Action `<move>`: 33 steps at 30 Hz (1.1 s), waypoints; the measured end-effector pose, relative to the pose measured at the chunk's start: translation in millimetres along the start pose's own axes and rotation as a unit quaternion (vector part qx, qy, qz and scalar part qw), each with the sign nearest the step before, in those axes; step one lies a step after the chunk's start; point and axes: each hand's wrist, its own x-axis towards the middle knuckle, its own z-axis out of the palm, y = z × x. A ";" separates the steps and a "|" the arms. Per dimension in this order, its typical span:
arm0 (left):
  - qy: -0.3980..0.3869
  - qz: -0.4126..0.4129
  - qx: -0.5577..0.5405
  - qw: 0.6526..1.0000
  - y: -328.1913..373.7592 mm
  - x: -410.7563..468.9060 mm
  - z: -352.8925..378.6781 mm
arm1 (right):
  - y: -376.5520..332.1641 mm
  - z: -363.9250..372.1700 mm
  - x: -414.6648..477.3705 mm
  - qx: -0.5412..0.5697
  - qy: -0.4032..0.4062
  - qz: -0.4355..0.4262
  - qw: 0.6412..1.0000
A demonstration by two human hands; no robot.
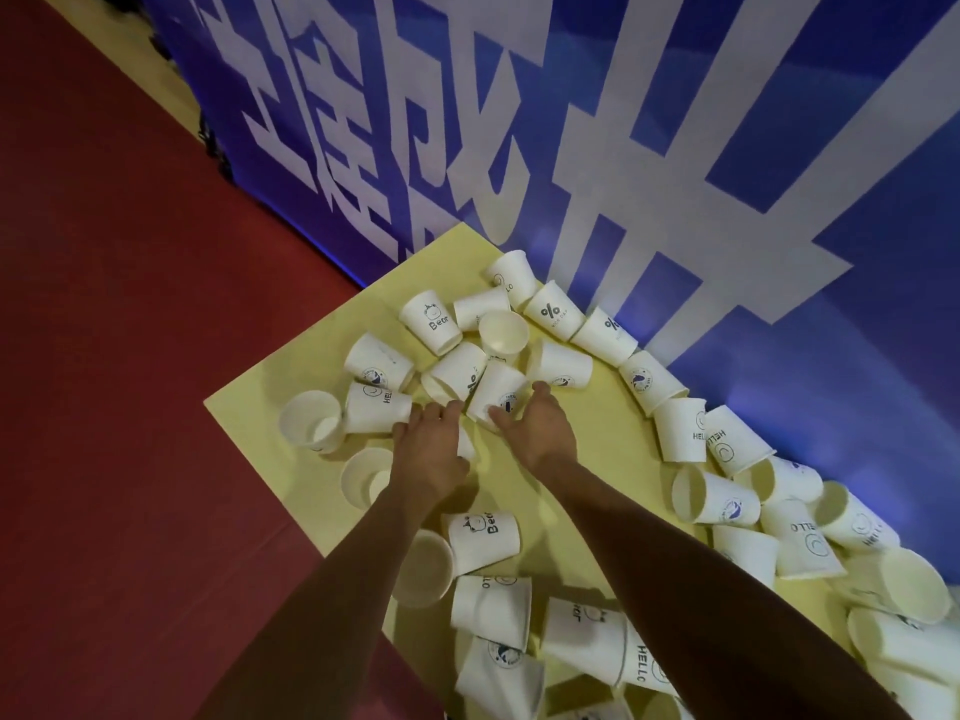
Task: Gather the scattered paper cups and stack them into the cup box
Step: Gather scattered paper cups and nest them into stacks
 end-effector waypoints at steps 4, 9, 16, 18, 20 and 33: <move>0.007 0.024 -0.005 1.000 2.4 -2.8 1.4 | -12.3 10.8 14.9 0.052 0.022 0.041 0.998; 0.004 0.035 -0.021 0.999 8.9 -11.0 -1.8 | -20.9 18.9 21.9 0.127 0.012 0.094 0.987; -0.018 0.037 -0.046 0.998 28.1 -26.4 -5.6 | 12.7 -16.7 -0.8 0.203 0.018 0.092 0.975; -0.021 0.042 -0.060 0.997 38.1 -32.1 -5.6 | 26.4 -33.2 -12.4 0.207 0.026 0.087 0.974; -0.023 0.048 -0.071 0.996 49.5 -38.4 -7.1 | 38.7 -49.8 -24.2 0.218 0.033 0.087 0.972; -0.051 0.089 -0.285 0.953 209.0 -120.6 0.9 | 184.0 -197.1 -161.7 0.245 0.165 0.088 0.951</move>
